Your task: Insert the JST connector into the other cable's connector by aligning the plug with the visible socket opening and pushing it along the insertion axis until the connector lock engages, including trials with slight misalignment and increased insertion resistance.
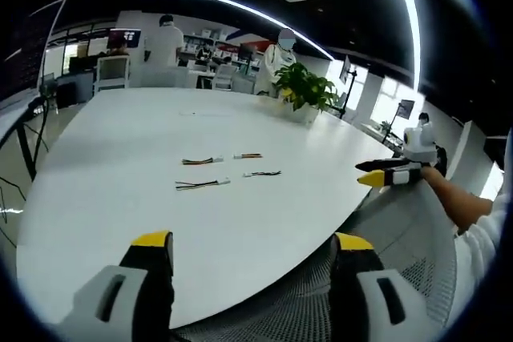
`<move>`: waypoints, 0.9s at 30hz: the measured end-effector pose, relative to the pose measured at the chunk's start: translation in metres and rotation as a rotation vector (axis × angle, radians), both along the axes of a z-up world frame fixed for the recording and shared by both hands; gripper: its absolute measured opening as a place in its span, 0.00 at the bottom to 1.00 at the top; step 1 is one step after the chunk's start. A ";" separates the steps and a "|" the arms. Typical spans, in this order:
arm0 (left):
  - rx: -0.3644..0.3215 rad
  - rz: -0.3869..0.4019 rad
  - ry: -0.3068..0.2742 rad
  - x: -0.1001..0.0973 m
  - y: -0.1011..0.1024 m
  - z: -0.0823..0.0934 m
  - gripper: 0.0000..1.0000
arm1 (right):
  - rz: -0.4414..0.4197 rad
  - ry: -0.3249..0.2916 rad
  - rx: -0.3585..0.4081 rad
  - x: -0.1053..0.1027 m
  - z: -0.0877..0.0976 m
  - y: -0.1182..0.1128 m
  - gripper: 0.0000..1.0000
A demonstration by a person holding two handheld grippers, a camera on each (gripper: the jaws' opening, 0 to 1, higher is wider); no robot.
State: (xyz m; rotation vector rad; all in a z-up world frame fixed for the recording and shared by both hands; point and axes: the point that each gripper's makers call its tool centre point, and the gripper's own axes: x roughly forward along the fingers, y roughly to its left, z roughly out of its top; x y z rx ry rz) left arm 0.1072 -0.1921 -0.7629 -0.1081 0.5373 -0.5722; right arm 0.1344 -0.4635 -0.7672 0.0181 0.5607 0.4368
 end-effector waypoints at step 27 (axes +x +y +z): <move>-0.082 0.079 -0.018 0.009 0.007 0.004 0.76 | -0.045 -0.020 0.096 0.007 0.005 -0.002 0.60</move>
